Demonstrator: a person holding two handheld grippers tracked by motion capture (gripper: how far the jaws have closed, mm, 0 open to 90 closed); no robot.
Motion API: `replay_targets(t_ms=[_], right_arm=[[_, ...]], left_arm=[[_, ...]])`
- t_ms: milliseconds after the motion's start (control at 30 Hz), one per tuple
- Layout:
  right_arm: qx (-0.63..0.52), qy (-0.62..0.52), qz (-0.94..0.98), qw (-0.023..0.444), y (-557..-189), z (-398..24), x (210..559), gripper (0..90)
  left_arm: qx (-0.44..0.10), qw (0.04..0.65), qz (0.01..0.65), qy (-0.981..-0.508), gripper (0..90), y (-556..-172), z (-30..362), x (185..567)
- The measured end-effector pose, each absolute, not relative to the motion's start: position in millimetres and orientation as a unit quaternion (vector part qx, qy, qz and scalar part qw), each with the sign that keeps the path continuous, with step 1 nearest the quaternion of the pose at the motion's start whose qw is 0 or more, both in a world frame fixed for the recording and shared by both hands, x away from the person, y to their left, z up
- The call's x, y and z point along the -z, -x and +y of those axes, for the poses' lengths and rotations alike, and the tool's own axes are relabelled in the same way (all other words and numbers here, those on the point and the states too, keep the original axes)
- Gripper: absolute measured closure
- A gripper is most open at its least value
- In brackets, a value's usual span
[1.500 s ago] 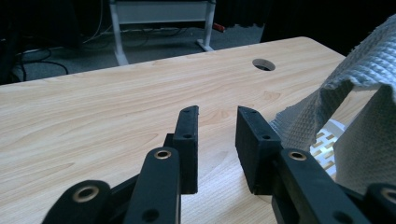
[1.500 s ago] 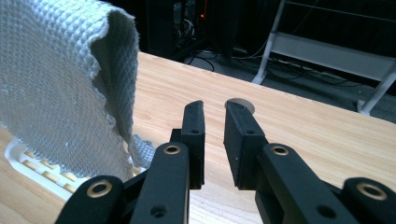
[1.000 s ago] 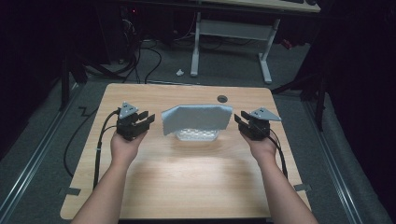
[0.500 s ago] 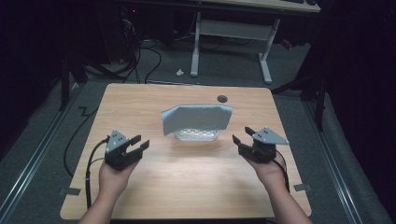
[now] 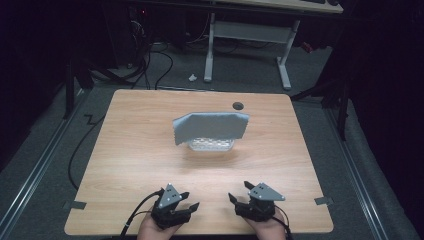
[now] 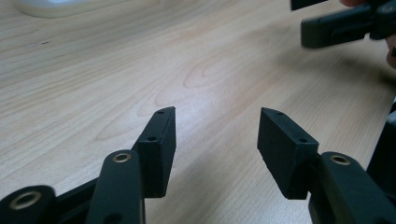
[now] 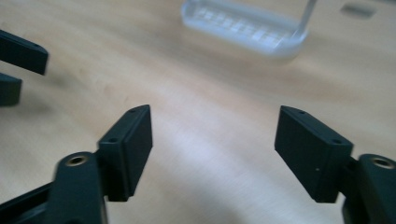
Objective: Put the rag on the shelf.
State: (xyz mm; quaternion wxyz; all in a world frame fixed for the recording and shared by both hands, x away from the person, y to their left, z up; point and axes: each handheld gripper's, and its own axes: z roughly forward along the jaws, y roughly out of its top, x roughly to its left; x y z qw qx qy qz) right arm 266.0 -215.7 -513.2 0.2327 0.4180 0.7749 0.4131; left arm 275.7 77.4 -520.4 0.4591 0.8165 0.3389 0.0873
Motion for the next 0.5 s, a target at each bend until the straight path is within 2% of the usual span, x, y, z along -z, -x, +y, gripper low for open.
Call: replay_targets(t_ms=[67,100,500], right_arm=[[-0.403,-0.404,0.789,0.226,-266.0,-211.6,516.8,28.8],[-0.393,-0.385,0.801,0.238,-267.0,-210.4,519.1,30.0],[-0.399,-0.402,0.793,0.226,-276.4,-232.2,520.9,29.9]], left_arm=[[-0.103,0.453,0.332,-0.821,46.8,-273.0,76.0,522.4],[-0.108,0.449,0.339,-0.82,46.3,-274.9,78.5,524.4],[-0.103,0.447,0.374,-0.806,45.6,-285.0,91.0,529.5]])
